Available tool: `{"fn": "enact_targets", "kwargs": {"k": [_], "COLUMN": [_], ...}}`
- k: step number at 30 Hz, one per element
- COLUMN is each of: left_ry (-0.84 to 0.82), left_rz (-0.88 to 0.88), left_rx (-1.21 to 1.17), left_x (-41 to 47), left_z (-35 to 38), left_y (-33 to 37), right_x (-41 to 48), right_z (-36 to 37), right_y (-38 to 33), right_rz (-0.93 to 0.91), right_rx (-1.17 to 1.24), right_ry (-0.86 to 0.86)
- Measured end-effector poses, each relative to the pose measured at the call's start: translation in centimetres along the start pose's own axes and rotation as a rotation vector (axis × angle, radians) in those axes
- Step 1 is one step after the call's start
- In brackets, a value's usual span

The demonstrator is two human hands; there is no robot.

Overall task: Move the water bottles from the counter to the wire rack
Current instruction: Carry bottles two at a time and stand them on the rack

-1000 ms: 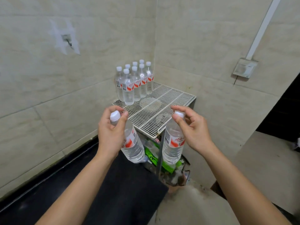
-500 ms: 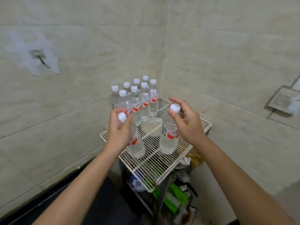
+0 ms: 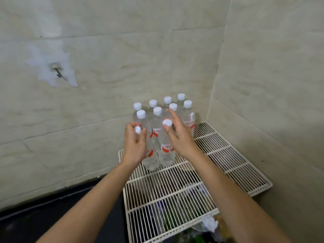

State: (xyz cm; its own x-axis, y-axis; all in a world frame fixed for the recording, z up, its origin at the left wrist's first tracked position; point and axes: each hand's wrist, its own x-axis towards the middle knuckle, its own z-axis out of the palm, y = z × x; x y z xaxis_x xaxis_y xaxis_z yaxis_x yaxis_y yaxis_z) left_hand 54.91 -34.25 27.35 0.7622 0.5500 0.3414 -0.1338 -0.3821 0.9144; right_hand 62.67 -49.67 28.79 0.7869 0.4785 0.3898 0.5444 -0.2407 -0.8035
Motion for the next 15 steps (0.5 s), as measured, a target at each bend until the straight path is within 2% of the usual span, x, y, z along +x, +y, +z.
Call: {"fn": "enact_targets", "kwargs": {"k": [4,8,11,15], "left_ry": [-0.033,-0.105,-0.100,-0.218], "left_rz": [0.086,-0.003,-0.126,-0.174], "left_rx": [0.177,0.021,0.110,0.201], "left_x": [0.6,-0.5,-2.4,-4.3], "left_z": [1.2,0.7,0.2,0.2], "left_y": [-0.2,-1.2,-2.8,-5.5], "right_x": [0.9,-0.8,-2.5,-4.0], "right_z": [-0.5,-0.4,0.2,1.5], "right_y": [1.8,4.7,6.3,7.6], "right_rz": [0.017,0.153,0.313,0.333], "right_rx": [-0.079,-0.038,0.016,-0.005], "right_ry": [-0.140,-0.209,-0.284,-0.372]}}
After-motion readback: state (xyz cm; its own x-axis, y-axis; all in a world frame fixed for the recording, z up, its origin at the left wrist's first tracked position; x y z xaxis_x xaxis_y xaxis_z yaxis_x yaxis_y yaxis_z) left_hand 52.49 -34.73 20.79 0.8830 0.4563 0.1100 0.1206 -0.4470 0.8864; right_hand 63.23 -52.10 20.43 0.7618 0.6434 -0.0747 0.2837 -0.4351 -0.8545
